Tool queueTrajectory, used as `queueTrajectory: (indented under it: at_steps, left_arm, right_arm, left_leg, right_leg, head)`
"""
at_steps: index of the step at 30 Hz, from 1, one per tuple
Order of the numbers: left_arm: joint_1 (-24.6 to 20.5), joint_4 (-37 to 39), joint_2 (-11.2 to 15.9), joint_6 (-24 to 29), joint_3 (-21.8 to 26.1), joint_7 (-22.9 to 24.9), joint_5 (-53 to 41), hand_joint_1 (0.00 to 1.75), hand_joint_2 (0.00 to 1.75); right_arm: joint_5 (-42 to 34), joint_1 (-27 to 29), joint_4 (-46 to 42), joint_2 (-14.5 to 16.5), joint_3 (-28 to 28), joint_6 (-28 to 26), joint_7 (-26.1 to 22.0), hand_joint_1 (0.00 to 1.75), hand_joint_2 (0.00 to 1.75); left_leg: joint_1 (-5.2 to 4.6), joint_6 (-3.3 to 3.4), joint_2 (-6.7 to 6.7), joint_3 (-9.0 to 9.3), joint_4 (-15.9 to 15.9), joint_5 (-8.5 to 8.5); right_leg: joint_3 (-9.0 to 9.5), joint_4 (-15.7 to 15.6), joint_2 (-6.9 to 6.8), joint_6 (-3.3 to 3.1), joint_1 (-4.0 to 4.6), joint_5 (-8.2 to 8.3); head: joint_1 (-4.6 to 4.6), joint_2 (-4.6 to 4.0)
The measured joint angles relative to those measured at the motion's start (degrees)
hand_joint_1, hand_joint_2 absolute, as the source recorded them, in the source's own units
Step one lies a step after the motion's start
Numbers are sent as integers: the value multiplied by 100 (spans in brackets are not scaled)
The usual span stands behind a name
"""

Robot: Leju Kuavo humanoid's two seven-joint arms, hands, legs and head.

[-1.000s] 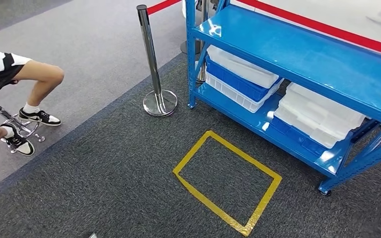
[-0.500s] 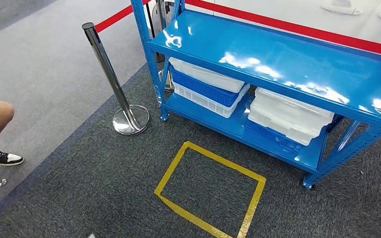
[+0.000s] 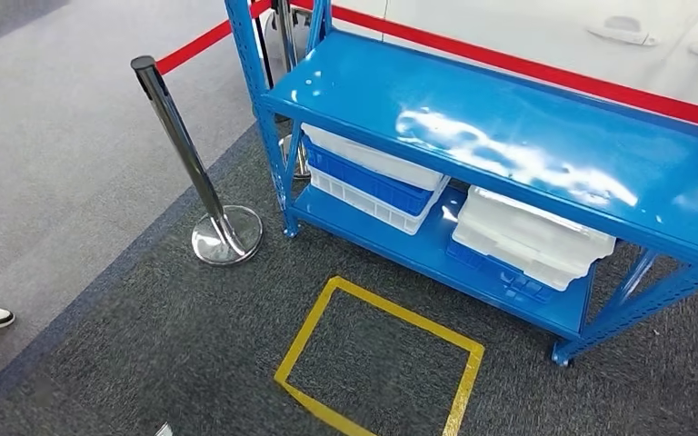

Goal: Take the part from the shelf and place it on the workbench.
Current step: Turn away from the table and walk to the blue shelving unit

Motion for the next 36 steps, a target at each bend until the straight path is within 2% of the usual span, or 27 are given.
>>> queueTrajectory:
  at_steps: [1,3,5,9,12,15,17,25,36]
  left_arm:
    - [6,14,1,12,7,-1,-3,0,0]
    - [3,23,-5,15,11,-2,-5,0,0]
    - [-11,25,-18,16,13,-2,-3,0,0]
    - [-34,25,-46,15,14,-3,-2,0,0]
    - [-44,25,-69,17,17,-3,-2,0,0]
    - [-41,26,-91,19,19,-3,-2,0,0]
    - [-40,28,-103,19,19,-3,-2,0,0]
    - [-22,28,-133,123,28,-2,-11,0,0]
    - [182,24,-315,390,39,7,-63,0,0]
  right_arm:
    - [-1,0,4,7,-8,-3,-2,0,0]
    - [-3,-30,6,11,-21,-6,-3,0,0]
    - [-3,-42,7,4,-35,-10,-1,0,0]
    - [-3,-67,7,-5,-51,-25,-2,0,0]
    - [-3,-81,7,-8,-57,-35,-2,0,0]
    - [-3,-103,5,-16,-60,-37,-2,0,0]
    - [-3,-112,4,-21,-61,-37,-2,0,0]
    - [19,-114,7,-31,-61,-64,51,0,0]
    - [32,-87,9,-31,-61,-104,247,0,0]
  left_leg:
    - [-10,0,-7,-40,80,-56]
    - [-19,49,-8,-93,152,-100]
    - [-14,87,-7,-88,149,-108]
    - [0,86,-3,-49,148,-106]
    - [28,40,1,-25,140,-133]
    - [55,-72,2,-15,141,-149]
    - [60,-120,2,-15,150,-149]
    - [40,-121,2,-34,208,-151]
    - [35,-97,5,-55,243,-166]
  right_leg:
    - [1,-16,2,-55,10,-39]
    - [20,-61,56,-167,22,-99]
    - [10,-55,99,-188,32,-101]
    - [37,-58,127,-244,60,-137]
    - [65,-54,119,-280,97,-156]
    - [87,-51,113,-291,121,-157]
    - [97,-51,111,-297,124,-154]
    - [116,-58,111,-284,125,-135]
    - [125,-83,112,-258,124,-118]
  head:
    - [2,0]
    - [3,0]
    - [4,0]
    - [4,0]
    - [5,0]
    - [5,0]
    - [5,0]
    - [5,0]
    - [5,0]
